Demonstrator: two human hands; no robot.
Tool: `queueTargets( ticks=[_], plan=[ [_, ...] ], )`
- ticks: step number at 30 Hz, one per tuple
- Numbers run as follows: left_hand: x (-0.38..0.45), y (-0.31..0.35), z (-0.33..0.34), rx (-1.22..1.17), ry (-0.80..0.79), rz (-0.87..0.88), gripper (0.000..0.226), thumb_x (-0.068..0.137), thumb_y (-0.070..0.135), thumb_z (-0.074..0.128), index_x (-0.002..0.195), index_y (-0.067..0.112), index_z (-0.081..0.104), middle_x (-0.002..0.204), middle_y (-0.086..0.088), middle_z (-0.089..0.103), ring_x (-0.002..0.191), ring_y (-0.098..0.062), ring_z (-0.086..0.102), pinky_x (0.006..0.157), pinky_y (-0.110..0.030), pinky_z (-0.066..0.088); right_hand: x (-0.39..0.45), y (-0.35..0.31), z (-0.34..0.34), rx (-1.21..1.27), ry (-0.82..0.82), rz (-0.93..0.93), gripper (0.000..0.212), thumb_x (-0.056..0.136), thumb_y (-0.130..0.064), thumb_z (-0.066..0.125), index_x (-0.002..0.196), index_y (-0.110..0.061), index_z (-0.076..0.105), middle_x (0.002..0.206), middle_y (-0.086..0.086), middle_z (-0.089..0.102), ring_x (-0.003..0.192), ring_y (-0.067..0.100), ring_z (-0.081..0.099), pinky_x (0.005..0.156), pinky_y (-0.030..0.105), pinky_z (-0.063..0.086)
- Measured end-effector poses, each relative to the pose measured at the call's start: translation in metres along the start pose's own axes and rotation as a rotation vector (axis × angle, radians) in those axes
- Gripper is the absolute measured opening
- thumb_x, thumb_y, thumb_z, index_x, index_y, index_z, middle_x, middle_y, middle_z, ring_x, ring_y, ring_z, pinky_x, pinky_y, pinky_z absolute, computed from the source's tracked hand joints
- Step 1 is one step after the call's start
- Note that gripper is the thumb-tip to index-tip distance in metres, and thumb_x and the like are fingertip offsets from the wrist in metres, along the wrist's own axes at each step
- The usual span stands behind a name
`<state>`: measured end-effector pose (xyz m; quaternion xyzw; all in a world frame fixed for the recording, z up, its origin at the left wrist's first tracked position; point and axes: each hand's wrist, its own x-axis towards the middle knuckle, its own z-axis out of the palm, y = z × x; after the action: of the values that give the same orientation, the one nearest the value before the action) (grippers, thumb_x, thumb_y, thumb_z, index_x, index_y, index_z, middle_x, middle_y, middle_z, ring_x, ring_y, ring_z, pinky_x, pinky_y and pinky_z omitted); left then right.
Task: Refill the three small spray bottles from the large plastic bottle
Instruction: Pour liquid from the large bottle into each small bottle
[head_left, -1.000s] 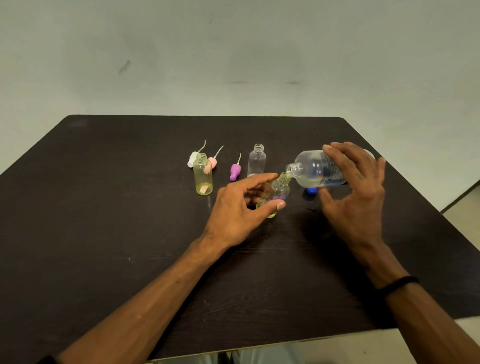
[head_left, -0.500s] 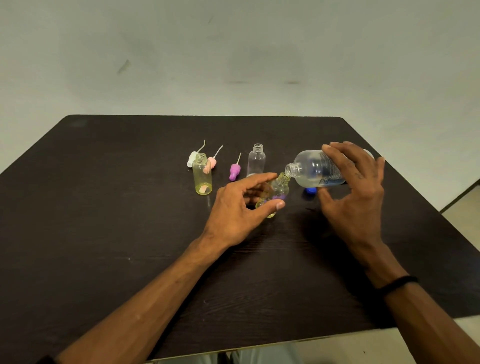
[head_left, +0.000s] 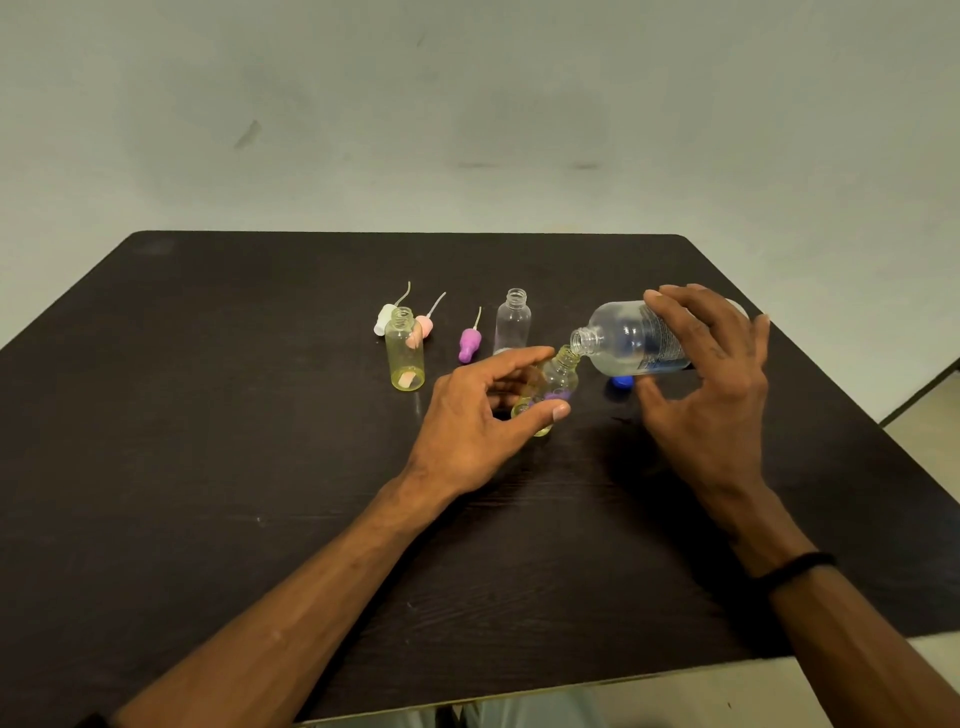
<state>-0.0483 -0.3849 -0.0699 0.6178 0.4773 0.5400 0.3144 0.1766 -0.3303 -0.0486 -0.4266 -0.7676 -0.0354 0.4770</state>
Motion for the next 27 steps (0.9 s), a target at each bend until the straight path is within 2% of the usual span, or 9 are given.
queueTargets(
  ticks=[27],
  plan=[
    [-0.0001,0.0008,0.0001,-0.005,0.000,-0.007,0.057,0.083,0.023,0.089,0.136,0.021,0.069,0.110,0.004,0.077,0.103,-0.010,0.075,0.094,-0.022,0.059,0.0003,0.0011,0.0010,-0.011,0.008,-0.007,0.085,0.072,0.007,0.084,0.147,-0.022,0.056,0.150,0.007,0.054,0.147,0.024,0.043,0.121,0.078,0.009]
  ],
)
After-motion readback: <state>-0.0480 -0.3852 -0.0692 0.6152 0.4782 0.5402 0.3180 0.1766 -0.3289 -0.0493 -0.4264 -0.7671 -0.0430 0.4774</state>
